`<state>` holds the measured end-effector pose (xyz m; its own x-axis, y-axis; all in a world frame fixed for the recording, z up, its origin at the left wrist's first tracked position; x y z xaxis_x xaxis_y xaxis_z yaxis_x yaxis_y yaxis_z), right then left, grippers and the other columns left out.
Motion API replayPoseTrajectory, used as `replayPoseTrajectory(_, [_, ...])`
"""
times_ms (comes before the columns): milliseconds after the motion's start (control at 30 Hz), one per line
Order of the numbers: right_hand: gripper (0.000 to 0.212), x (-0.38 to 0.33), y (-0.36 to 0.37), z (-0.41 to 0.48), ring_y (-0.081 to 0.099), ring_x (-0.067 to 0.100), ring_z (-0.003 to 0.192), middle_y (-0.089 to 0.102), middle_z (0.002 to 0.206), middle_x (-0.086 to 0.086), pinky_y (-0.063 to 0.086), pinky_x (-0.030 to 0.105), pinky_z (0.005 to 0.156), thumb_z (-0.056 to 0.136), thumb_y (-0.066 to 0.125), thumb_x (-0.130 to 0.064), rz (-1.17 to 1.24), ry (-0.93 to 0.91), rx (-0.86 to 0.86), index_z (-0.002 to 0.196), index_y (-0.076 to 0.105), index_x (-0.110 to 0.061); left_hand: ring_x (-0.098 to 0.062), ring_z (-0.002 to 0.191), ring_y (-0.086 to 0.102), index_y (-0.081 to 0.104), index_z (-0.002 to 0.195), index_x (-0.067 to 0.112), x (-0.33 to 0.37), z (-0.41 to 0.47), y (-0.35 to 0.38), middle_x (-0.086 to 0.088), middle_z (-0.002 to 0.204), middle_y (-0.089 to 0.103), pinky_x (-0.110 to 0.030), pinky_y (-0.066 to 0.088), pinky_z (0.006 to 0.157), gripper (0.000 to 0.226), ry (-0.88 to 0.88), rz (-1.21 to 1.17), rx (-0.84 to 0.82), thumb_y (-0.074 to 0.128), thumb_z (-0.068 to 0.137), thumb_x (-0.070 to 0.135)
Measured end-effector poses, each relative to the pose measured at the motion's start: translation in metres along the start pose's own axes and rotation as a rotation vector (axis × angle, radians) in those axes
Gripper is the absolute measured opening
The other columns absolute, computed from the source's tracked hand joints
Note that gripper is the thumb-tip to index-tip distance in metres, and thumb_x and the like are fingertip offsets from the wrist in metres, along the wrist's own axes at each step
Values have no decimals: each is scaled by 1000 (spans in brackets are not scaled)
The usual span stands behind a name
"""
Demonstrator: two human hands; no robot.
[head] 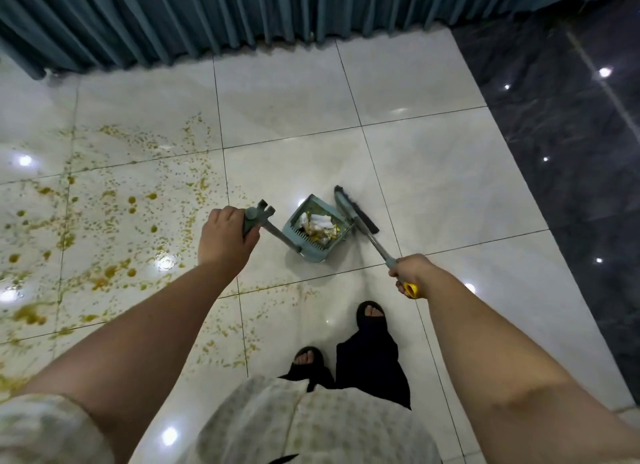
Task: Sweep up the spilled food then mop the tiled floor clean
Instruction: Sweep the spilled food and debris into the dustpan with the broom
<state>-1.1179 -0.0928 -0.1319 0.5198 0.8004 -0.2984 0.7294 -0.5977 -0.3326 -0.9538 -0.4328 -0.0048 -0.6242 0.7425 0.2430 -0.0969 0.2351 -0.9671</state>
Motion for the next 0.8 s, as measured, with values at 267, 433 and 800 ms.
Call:
replayPoseTrajectory(267, [21, -10, 36, -51, 46, 20, 48, 53, 70, 15, 38, 21, 42, 89, 57, -6, -99, -11, 2, 108, 60, 0, -32, 103, 48, 61, 107, 4, -59, -26, -1, -12, 105, 60, -42, 44, 85, 35, -19, 29, -42, 52, 94, 36])
replayPoseTrajectory(433, [11, -20, 30, -61, 45, 22, 50, 52, 71, 15, 38, 26, 46, 93, 52, -9, -117, -40, 89, 98, 61, -3, -33, 104, 48, 61, 106, 4, -79, -39, -1, -13, 105, 60, -44, 44, 86, 36, -78, 16, -40, 51, 94, 36])
replayPoseTrajectory(800, [34, -8, 68, -12, 53, 26, 52, 55, 75, 18, 45, 29, 50, 88, 51, 3, -264, -44, 70, 121, 56, 4, -31, 104, 48, 60, 109, 5, -107, -64, 5, -12, 107, 59, -41, 43, 85, 36, -103, 130, -83, 52, 93, 37])
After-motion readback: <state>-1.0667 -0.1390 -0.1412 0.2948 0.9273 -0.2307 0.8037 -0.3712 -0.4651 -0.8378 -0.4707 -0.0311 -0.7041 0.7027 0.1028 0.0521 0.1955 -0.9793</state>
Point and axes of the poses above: each hand's wrist, its own z-axis towards the middle knuckle, its own y-axis out of the palm, x = y × z, the point moved 10 cm from there along z, towards the middle knuckle
